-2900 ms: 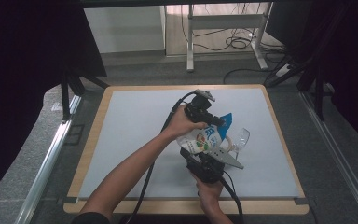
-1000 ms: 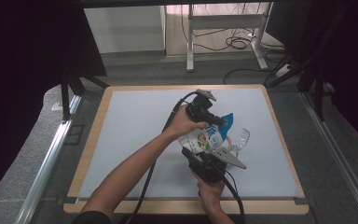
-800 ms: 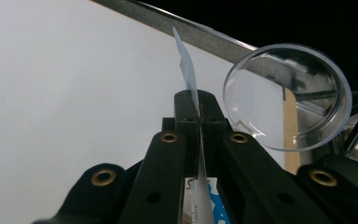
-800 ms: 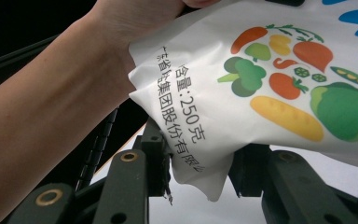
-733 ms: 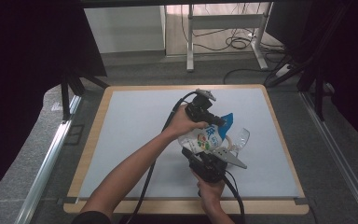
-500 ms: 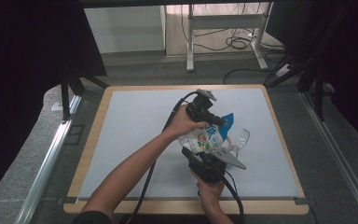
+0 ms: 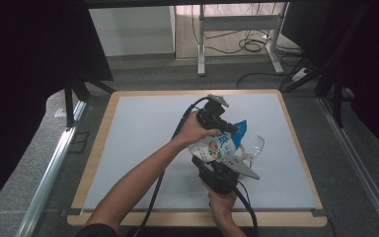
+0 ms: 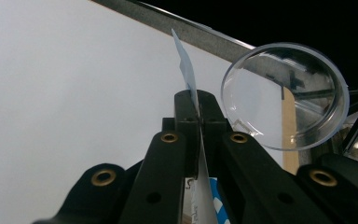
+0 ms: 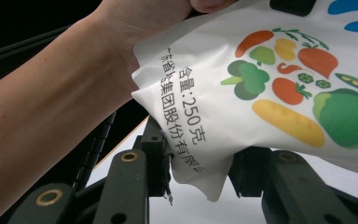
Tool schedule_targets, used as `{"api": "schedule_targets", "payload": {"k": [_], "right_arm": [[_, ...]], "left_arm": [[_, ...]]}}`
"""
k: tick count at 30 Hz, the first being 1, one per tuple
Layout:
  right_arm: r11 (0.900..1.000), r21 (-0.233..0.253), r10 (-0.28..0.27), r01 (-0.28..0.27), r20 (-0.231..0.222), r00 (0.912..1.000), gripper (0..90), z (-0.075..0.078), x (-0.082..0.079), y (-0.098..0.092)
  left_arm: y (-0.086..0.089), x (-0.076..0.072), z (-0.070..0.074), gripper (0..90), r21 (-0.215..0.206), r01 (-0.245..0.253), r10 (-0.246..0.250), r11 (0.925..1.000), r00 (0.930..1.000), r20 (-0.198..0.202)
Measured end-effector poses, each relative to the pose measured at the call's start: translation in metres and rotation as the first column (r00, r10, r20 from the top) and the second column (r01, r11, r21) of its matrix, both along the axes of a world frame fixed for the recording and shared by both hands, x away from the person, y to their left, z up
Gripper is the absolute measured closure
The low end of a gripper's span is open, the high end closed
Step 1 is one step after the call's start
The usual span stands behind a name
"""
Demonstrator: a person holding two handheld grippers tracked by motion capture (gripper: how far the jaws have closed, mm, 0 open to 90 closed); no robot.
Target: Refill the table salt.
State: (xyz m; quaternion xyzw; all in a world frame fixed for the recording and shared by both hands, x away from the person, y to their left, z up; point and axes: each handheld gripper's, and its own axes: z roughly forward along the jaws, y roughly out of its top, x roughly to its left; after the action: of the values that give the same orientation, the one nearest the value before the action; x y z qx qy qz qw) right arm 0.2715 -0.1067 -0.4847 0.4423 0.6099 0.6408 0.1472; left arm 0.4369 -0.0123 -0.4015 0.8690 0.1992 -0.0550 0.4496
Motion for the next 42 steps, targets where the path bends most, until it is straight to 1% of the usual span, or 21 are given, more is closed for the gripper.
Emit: {"api": "schedule_targets", "payload": {"k": [12,28,42], "right_arm": [[1.0,-0.001,0.009,-0.009,-0.002,1.0,63.7,-0.0023,0.0025,0.0021],[1.0,0.006,0.012,-0.012,-0.009,0.9999,63.7,-0.0024,0.0034,0.0016],[1.0,0.009,0.013,-0.013,-0.007,0.9999,63.8,-0.0016,0.0026,0.0016]], "left_arm": [[0.0035,0.0013,-0.0017,89.4,0.0,-0.013,0.013,0.9999,0.9999,0.001],[0.0028,0.0021,-0.002,89.4,0.011,-0.011,0.011,0.9999,0.9999,0.003],[0.0028,0.0009,-0.001,89.4,0.008,-0.01,0.01,0.9999,0.9999,0.003]]}}
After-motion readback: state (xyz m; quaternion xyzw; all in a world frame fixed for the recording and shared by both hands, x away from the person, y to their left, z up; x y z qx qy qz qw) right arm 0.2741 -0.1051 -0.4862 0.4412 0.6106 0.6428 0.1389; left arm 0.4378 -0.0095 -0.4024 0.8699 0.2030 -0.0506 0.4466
